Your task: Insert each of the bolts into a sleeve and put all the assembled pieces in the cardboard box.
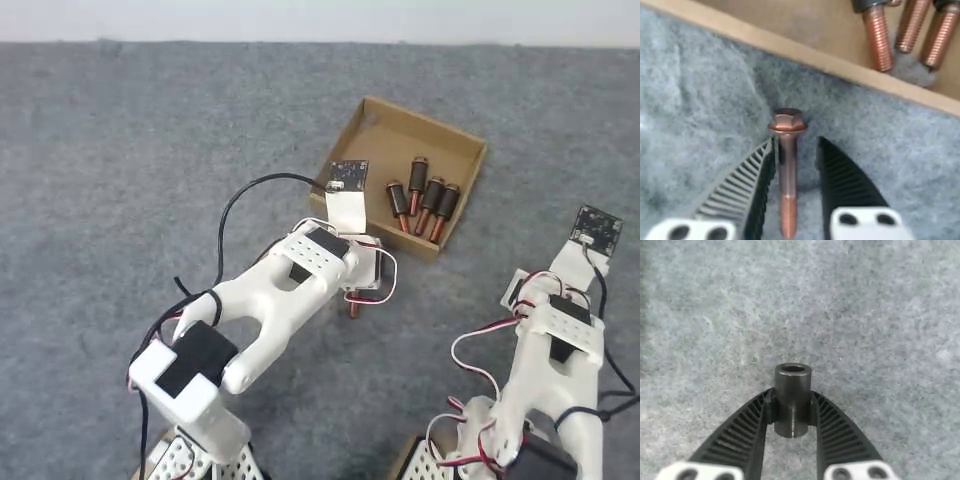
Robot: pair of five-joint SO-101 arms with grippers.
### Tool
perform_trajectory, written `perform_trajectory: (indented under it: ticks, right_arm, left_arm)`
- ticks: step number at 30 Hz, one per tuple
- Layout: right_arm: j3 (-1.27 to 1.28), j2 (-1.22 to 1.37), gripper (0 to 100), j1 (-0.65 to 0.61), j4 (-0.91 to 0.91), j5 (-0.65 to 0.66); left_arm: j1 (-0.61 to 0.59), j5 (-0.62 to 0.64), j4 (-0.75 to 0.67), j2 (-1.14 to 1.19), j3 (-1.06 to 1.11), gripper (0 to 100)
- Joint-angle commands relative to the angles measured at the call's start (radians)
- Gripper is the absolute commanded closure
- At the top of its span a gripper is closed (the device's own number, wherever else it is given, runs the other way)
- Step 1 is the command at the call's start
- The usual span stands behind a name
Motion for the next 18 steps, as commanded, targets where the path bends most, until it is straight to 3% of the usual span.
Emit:
perform_trajectory:
  ticks: [1, 14, 18]
  right_arm:
    - [-0.005, -0.051, 96.1, -0.010, -0.016, 0.015]
    - [-0.005, -0.051, 96.1, -0.010, -0.016, 0.015]
    - [-0.005, -0.051, 96.1, -0.010, -0.015, 0.017]
  left_arm:
    - [0.006, -0.006, 0.006, -0.009, -0.047, 95]
    - [0.008, -0.006, 0.011, 0.008, -0.048, 91]
    - [0.008, -0.006, 0.100, 0.077, -0.147, 91]
